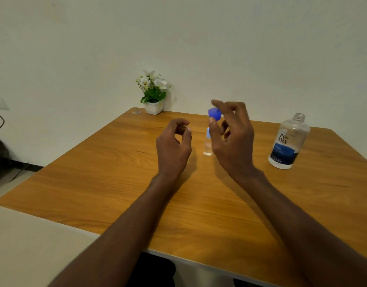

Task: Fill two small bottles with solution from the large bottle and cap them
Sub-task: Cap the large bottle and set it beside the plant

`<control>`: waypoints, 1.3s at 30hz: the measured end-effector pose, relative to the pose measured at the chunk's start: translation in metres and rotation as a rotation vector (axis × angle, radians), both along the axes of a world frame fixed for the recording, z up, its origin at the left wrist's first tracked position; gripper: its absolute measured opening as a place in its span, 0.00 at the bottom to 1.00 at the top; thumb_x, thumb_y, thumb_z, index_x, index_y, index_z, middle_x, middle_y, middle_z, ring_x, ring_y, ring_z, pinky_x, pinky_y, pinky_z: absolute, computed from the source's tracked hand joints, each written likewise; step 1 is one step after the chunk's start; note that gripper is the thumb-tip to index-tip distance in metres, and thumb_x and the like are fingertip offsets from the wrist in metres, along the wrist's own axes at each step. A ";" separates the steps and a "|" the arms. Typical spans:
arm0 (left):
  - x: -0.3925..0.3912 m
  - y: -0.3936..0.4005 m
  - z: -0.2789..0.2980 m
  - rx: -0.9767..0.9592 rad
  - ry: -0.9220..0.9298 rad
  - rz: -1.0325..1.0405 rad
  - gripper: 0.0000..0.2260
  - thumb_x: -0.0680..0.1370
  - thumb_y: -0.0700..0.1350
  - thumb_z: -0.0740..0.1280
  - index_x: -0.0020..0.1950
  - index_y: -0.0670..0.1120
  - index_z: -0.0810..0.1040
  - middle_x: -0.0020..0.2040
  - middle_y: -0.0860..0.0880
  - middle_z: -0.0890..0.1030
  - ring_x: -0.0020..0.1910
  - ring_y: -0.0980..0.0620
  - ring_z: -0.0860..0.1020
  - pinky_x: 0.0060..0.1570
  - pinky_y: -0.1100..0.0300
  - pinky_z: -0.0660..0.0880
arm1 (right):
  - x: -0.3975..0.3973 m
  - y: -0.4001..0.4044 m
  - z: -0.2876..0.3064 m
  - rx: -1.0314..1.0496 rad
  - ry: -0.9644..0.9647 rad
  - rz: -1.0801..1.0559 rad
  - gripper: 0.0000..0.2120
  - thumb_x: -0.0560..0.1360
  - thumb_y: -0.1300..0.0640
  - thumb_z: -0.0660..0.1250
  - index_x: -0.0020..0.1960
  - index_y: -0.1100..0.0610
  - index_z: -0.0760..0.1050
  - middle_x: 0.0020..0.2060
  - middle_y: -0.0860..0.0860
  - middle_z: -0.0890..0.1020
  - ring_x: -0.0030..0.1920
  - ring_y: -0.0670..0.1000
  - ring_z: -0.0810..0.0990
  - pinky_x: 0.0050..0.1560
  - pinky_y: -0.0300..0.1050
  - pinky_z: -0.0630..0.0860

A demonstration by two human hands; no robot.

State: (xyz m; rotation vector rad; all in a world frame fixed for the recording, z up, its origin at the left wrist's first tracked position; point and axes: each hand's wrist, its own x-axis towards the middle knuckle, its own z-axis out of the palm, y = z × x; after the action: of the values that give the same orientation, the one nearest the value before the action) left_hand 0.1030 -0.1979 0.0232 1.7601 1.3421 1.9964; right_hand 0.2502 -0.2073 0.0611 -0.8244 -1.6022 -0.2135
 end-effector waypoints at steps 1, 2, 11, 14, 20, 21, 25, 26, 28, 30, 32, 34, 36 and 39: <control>0.008 -0.003 0.002 0.026 0.020 -0.022 0.06 0.81 0.43 0.69 0.58 0.47 0.80 0.45 0.53 0.83 0.46 0.52 0.82 0.39 0.54 0.77 | 0.011 0.000 0.004 0.015 0.029 -0.015 0.17 0.82 0.57 0.67 0.69 0.60 0.76 0.56 0.55 0.78 0.41 0.47 0.77 0.39 0.40 0.78; 0.017 -0.005 0.004 0.044 0.039 -0.041 0.07 0.81 0.43 0.69 0.59 0.46 0.80 0.46 0.53 0.83 0.48 0.52 0.82 0.40 0.51 0.77 | 0.022 0.000 0.007 0.024 0.060 -0.027 0.17 0.82 0.57 0.68 0.70 0.62 0.75 0.55 0.56 0.78 0.42 0.47 0.77 0.40 0.39 0.78; 0.124 -0.015 0.014 0.190 0.436 -0.238 0.24 0.81 0.45 0.68 0.75 0.44 0.67 0.71 0.46 0.73 0.70 0.52 0.70 0.69 0.63 0.68 | 0.144 0.014 0.045 0.205 -0.009 -0.311 0.14 0.82 0.60 0.68 0.64 0.66 0.78 0.56 0.65 0.79 0.55 0.57 0.80 0.53 0.40 0.78; 0.165 -0.011 0.012 0.124 0.416 -0.318 0.27 0.81 0.45 0.69 0.77 0.43 0.65 0.75 0.45 0.70 0.74 0.51 0.67 0.72 0.65 0.64 | 0.166 0.020 0.035 0.173 0.036 -0.378 0.15 0.82 0.61 0.67 0.66 0.65 0.79 0.57 0.68 0.76 0.57 0.60 0.79 0.56 0.42 0.80; 0.212 0.000 0.004 -0.026 0.270 -0.279 0.34 0.80 0.48 0.72 0.81 0.42 0.60 0.81 0.43 0.62 0.81 0.46 0.58 0.79 0.47 0.61 | 0.186 0.025 0.013 0.038 0.106 -0.330 0.15 0.80 0.63 0.67 0.67 0.64 0.78 0.61 0.61 0.78 0.56 0.52 0.80 0.52 0.40 0.81; 0.215 0.002 0.002 -0.065 0.249 -0.276 0.35 0.80 0.49 0.72 0.81 0.43 0.58 0.81 0.45 0.62 0.81 0.48 0.58 0.78 0.47 0.62 | 0.187 0.026 0.011 0.019 0.125 -0.317 0.15 0.80 0.63 0.68 0.66 0.63 0.77 0.60 0.60 0.79 0.54 0.50 0.80 0.52 0.39 0.80; 0.221 0.011 -0.007 -0.215 0.205 -0.374 0.41 0.79 0.54 0.73 0.83 0.48 0.53 0.81 0.49 0.62 0.80 0.50 0.61 0.76 0.52 0.65 | 0.189 0.029 0.010 0.010 0.146 -0.339 0.13 0.82 0.60 0.66 0.64 0.63 0.78 0.59 0.59 0.80 0.53 0.46 0.79 0.50 0.37 0.79; 0.223 0.013 -0.009 -0.261 0.210 -0.414 0.42 0.78 0.54 0.73 0.83 0.50 0.51 0.81 0.49 0.63 0.79 0.50 0.63 0.75 0.50 0.67 | 0.190 0.030 0.010 -0.004 0.140 -0.350 0.13 0.83 0.60 0.64 0.64 0.62 0.79 0.59 0.60 0.79 0.54 0.48 0.79 0.50 0.38 0.79; 0.227 0.018 -0.012 -0.305 0.227 -0.453 0.41 0.77 0.53 0.75 0.82 0.52 0.53 0.78 0.50 0.69 0.75 0.49 0.70 0.69 0.48 0.75 | 0.191 0.031 0.008 -0.059 0.124 -0.348 0.14 0.84 0.59 0.62 0.66 0.61 0.79 0.59 0.60 0.78 0.57 0.52 0.80 0.51 0.42 0.81; 0.229 0.021 -0.015 -0.305 0.217 -0.470 0.38 0.77 0.51 0.75 0.80 0.53 0.56 0.74 0.51 0.73 0.71 0.51 0.74 0.62 0.56 0.79 | 0.190 0.031 0.005 -0.107 0.090 -0.357 0.15 0.85 0.59 0.61 0.68 0.59 0.78 0.58 0.61 0.77 0.59 0.54 0.80 0.53 0.48 0.83; 0.227 0.023 -0.016 -0.324 0.160 -0.517 0.35 0.77 0.50 0.76 0.78 0.53 0.60 0.72 0.52 0.75 0.69 0.54 0.74 0.56 0.67 0.76 | 0.190 0.032 0.004 -0.122 0.109 -0.344 0.15 0.84 0.58 0.62 0.68 0.61 0.77 0.59 0.59 0.78 0.58 0.53 0.80 0.55 0.49 0.83; 0.224 0.026 -0.018 -0.336 0.118 -0.553 0.33 0.76 0.50 0.76 0.76 0.53 0.64 0.70 0.54 0.76 0.67 0.55 0.75 0.56 0.68 0.75 | 0.190 0.033 0.004 -0.112 0.165 -0.301 0.14 0.83 0.57 0.65 0.66 0.62 0.76 0.59 0.57 0.80 0.56 0.52 0.81 0.54 0.49 0.82; 0.221 0.028 -0.018 -0.330 0.104 -0.565 0.32 0.75 0.51 0.77 0.75 0.53 0.66 0.69 0.54 0.78 0.66 0.56 0.76 0.59 0.61 0.79 | 0.191 0.033 0.004 -0.077 0.155 -0.288 0.13 0.83 0.56 0.67 0.63 0.63 0.78 0.57 0.57 0.81 0.53 0.49 0.80 0.51 0.46 0.81; 0.220 0.028 -0.018 -0.329 0.098 -0.565 0.31 0.75 0.52 0.77 0.74 0.52 0.67 0.68 0.54 0.78 0.64 0.57 0.77 0.59 0.62 0.79 | 0.191 0.031 0.003 -0.030 0.126 -0.280 0.13 0.82 0.56 0.68 0.62 0.62 0.79 0.56 0.57 0.82 0.53 0.47 0.80 0.48 0.45 0.81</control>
State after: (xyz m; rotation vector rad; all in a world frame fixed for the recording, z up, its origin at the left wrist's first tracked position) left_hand 0.3233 -0.1703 0.0048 1.8279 0.9734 1.3265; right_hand 0.4407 -0.1762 0.0638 -1.0643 -1.3721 -0.3308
